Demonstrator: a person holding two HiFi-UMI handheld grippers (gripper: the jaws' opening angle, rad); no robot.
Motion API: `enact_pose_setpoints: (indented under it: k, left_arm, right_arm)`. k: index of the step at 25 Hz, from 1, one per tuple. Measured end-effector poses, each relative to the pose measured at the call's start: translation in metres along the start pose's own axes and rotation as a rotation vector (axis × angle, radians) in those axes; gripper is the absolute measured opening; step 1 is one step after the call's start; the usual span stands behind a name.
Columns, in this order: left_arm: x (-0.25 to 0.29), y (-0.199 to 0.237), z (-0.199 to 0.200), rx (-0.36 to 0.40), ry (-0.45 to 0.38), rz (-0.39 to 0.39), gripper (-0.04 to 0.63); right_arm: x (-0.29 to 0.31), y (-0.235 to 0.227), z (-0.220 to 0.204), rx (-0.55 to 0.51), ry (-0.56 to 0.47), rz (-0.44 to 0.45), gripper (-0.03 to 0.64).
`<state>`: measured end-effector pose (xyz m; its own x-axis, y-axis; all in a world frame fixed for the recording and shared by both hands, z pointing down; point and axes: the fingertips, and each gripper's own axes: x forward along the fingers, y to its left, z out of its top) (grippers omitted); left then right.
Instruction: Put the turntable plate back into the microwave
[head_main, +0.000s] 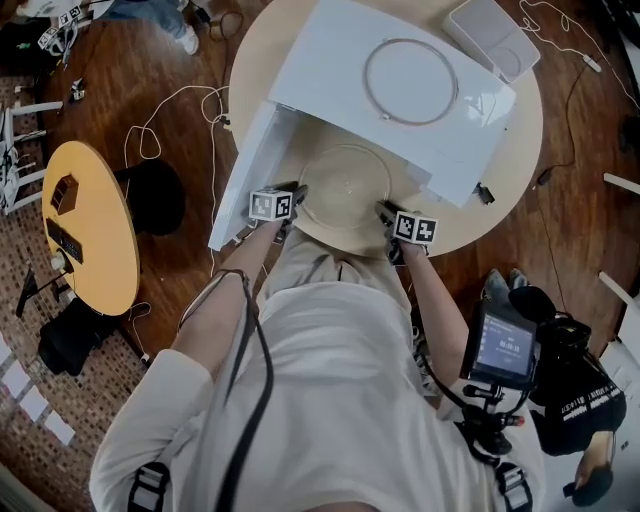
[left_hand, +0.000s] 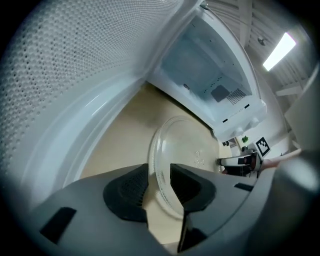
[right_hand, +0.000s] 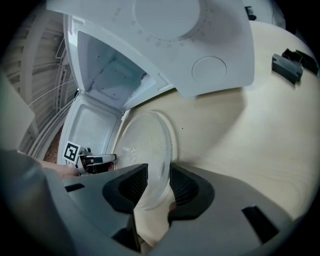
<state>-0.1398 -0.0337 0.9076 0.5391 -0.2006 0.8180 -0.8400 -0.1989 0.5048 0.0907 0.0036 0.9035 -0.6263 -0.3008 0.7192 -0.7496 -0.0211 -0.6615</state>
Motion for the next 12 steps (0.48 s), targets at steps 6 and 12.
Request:
enact_pose_setpoints:
  k: [6,12]
  left_arm:
    - [-0.0015,0.0003,-0.0008,-0.027,0.0,-0.025,0.123]
    - [-0.0032,-0.0002,0.0003,-0.042,-0.001,-0.036,0.123]
  right_arm:
    - [0.0018,-0.0019,-0.0007,0.099,-0.008,0.032,0.134]
    - [0.0023,-0.0097,-0.0018,0.193,-0.021,0.014,0.049]
